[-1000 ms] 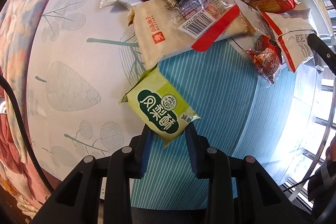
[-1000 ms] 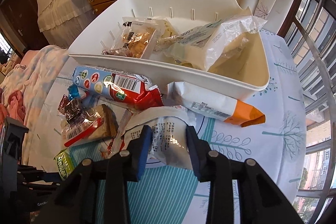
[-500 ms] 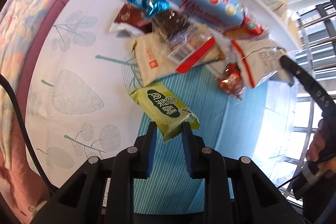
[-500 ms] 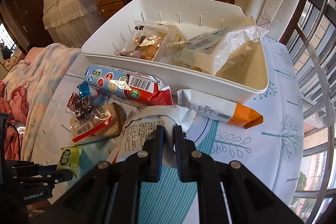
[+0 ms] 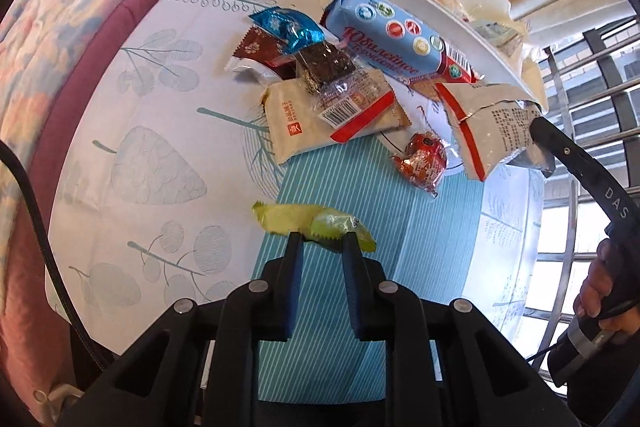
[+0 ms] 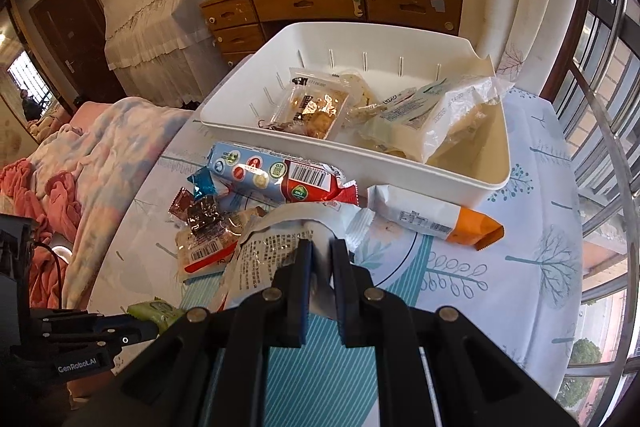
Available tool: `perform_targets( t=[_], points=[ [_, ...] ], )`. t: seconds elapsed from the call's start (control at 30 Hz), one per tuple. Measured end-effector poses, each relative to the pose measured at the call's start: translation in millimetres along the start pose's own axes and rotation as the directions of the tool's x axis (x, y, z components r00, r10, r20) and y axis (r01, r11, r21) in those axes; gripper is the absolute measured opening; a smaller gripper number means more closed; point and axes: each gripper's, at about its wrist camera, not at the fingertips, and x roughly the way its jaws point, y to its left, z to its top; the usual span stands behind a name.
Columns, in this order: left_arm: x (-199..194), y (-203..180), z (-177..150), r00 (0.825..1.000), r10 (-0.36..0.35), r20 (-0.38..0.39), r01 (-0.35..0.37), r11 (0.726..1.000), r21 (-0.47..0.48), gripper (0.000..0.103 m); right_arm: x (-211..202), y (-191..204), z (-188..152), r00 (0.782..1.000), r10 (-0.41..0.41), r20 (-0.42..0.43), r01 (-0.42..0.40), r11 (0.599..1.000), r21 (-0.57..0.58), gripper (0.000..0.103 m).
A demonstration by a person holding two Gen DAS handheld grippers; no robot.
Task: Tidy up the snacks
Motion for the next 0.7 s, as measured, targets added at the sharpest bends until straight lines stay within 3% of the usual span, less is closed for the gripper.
perform_targets(
  t=[0.17, 0.2, 0.57, 0.7],
  points=[
    [-9, 8, -2, 1.000, -0.019, 0.019, 0.020, 0.999, -0.029, 0.016, -15, -1, 5, 0.999, 0.017, 0.035, -0.017, 1.000, -0.001, 0.010],
    [-10, 10, -3, 0.999, -0.026, 0.020, 0.027, 0.999, -0.042, 0.011, -17, -2, 6, 0.999, 0.022, 0.041, -0.022, 1.000, 0.000, 0.010],
    [-7, 14, 0, 0.998, -0.056, 0.042, 0.062, 0.986, -0.153, 0.011, -32, -4, 16, 0.995, 0.062, 0.079, -0.061, 0.998, -0.007, 0.010],
    [-7, 16, -1, 0.997, -0.059, 0.044, 0.067, 0.979, -0.194, 0.018, -33, -9, 16, 0.994, 0.070, 0.079, -0.071, 0.997, 0.005, 0.010]
  ],
)
